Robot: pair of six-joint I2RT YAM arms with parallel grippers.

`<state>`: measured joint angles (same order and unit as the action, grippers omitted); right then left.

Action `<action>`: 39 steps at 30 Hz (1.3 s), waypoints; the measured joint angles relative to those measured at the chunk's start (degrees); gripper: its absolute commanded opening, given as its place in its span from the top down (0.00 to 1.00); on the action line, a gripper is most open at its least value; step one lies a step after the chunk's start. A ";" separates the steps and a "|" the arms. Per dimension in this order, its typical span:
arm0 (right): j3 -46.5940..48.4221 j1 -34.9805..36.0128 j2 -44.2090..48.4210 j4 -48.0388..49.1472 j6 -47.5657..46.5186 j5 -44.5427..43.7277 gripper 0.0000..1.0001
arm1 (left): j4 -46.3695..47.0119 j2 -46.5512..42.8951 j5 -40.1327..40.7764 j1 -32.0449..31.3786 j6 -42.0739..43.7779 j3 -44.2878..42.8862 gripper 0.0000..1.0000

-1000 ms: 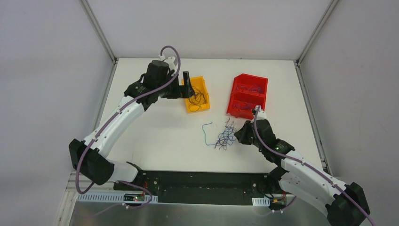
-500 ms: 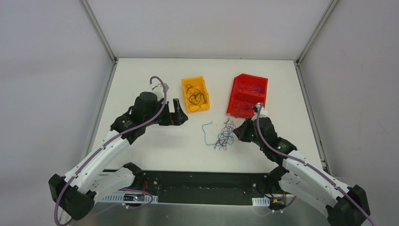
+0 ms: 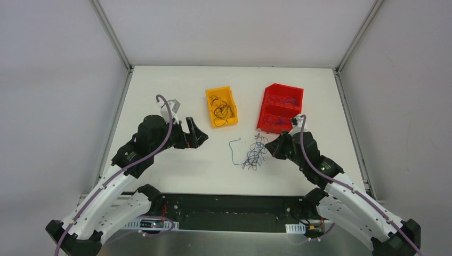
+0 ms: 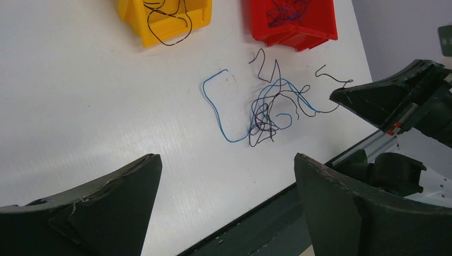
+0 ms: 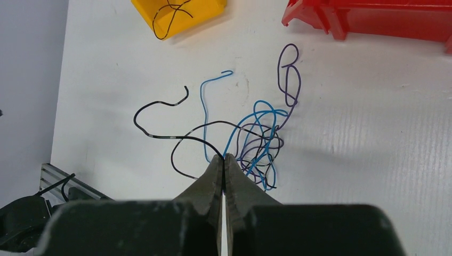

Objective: Untangle the cables

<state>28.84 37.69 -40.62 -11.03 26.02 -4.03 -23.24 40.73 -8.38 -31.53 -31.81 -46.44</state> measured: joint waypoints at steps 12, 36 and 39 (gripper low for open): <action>0.83 0.00 3.17 -2.93 0.07 -0.22 1.00 | 0.07 8.11 -0.28 0.00 0.07 -3.37 0.01; 7.61 0.07 -3.23 -2.89 3.78 6.67 1.00 | 2.47 -2.64 -1.64 -4.57 -4.31 13.31 0.01; 13.20 0.70 -6.36 -2.05 4.26 9.86 1.00 | 4.50 -1.73 -1.68 -5.95 -4.68 14.08 0.01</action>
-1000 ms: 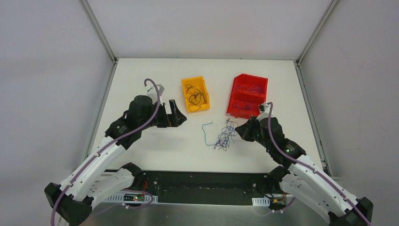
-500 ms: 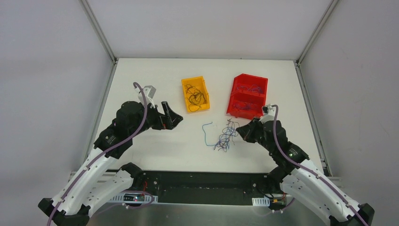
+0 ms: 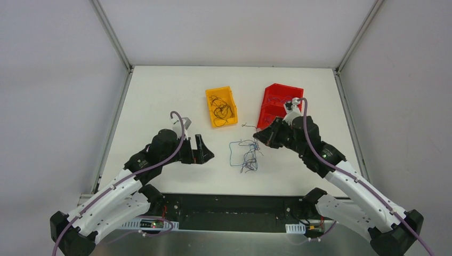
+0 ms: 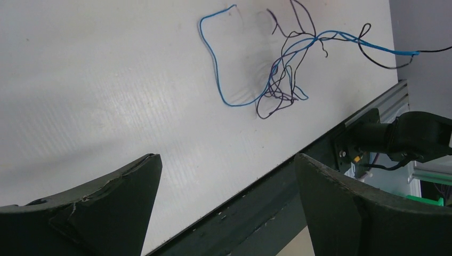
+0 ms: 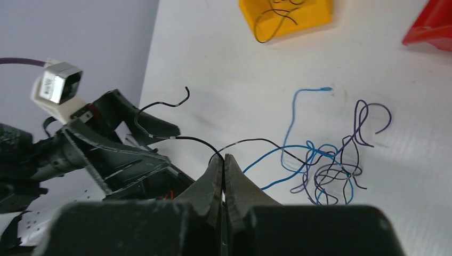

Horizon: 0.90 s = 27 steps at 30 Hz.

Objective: Untangle the cables

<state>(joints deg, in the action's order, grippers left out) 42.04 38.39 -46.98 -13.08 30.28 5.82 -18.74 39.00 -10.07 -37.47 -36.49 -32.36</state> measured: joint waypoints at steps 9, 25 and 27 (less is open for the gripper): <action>4.24 0.90 -3.15 0.98 3.26 5.46 1.00 | 4.68 4.59 -1.62 -0.11 1.31 -1.27 0.01; 7.65 0.92 -8.17 3.67 12.87 7.45 1.00 | 27.71 13.53 -3.10 -6.56 5.95 4.00 0.05; 7.89 0.92 -8.17 4.20 14.16 6.86 1.00 | 30.86 14.78 -2.71 -8.59 7.30 5.73 0.06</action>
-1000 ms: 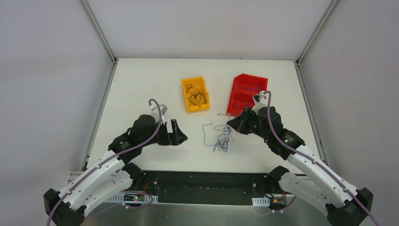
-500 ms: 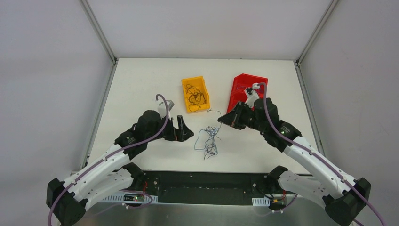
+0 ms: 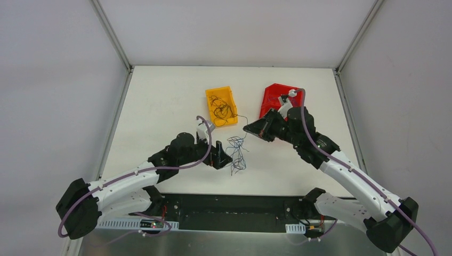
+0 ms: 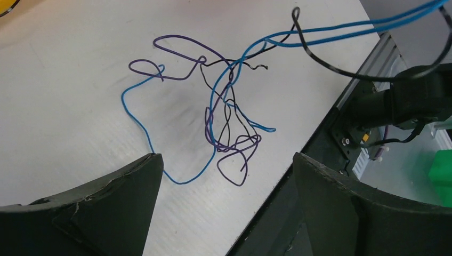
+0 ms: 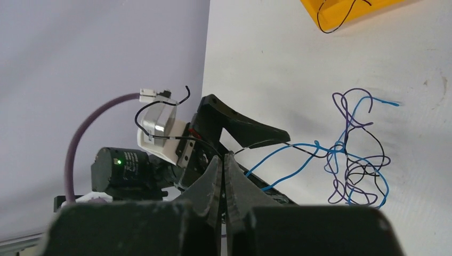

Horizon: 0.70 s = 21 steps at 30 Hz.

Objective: Untangle the cables

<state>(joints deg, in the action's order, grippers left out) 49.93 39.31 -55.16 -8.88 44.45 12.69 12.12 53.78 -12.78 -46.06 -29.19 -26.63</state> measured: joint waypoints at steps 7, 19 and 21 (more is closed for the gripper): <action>-0.02 0.00 0.04 2.47 4.61 -0.28 1.00 | 11.87 3.50 2.25 -1.97 4.20 1.70 0.18; -0.90 0.00 2.08 6.51 10.29 -0.20 1.00 | 19.50 12.85 2.89 -2.01 7.58 -2.75 0.46; -1.73 0.00 2.40 7.19 11.13 -0.20 1.00 | 20.44 13.44 2.82 -2.01 7.65 -4.07 0.63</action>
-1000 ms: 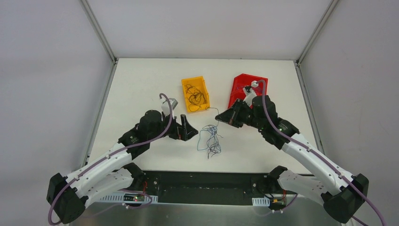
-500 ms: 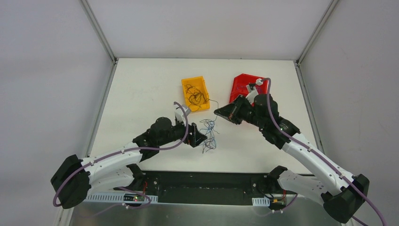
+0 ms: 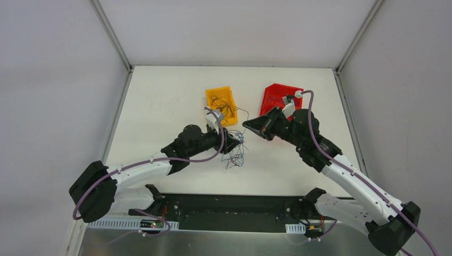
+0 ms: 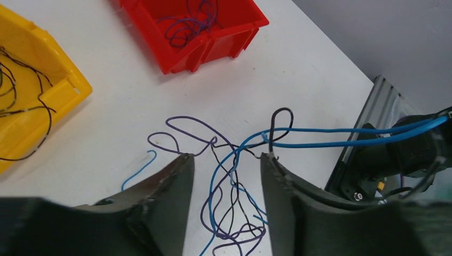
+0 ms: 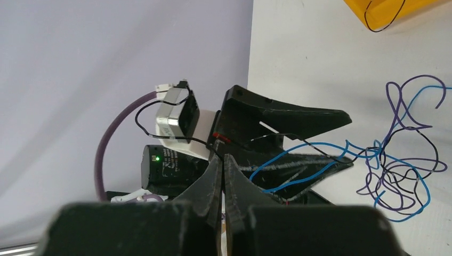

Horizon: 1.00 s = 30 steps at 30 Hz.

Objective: Untangle the cables

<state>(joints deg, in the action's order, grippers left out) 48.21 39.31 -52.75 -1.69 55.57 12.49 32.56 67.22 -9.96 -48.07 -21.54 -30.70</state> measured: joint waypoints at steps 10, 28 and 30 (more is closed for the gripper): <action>-3.43 -0.46 2.93 0.90 1.86 -0.33 1.00 | 0.48 0.22 -1.51 0.00 -1.77 -2.49 1.00; -5.03 -3.13 7.34 -3.34 -1.42 -4.55 1.00 | -17.57 -26.05 4.61 0.00 -1.42 5.97 0.25; -4.66 -3.13 5.42 -3.78 -2.64 -2.97 1.00 | -18.75 -27.96 4.57 0.00 -1.18 6.10 0.18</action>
<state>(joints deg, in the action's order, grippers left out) 43.55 36.18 -47.33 -5.48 52.93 9.52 13.80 39.27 -5.39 -48.07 -22.72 -24.60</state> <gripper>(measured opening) 0.009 0.694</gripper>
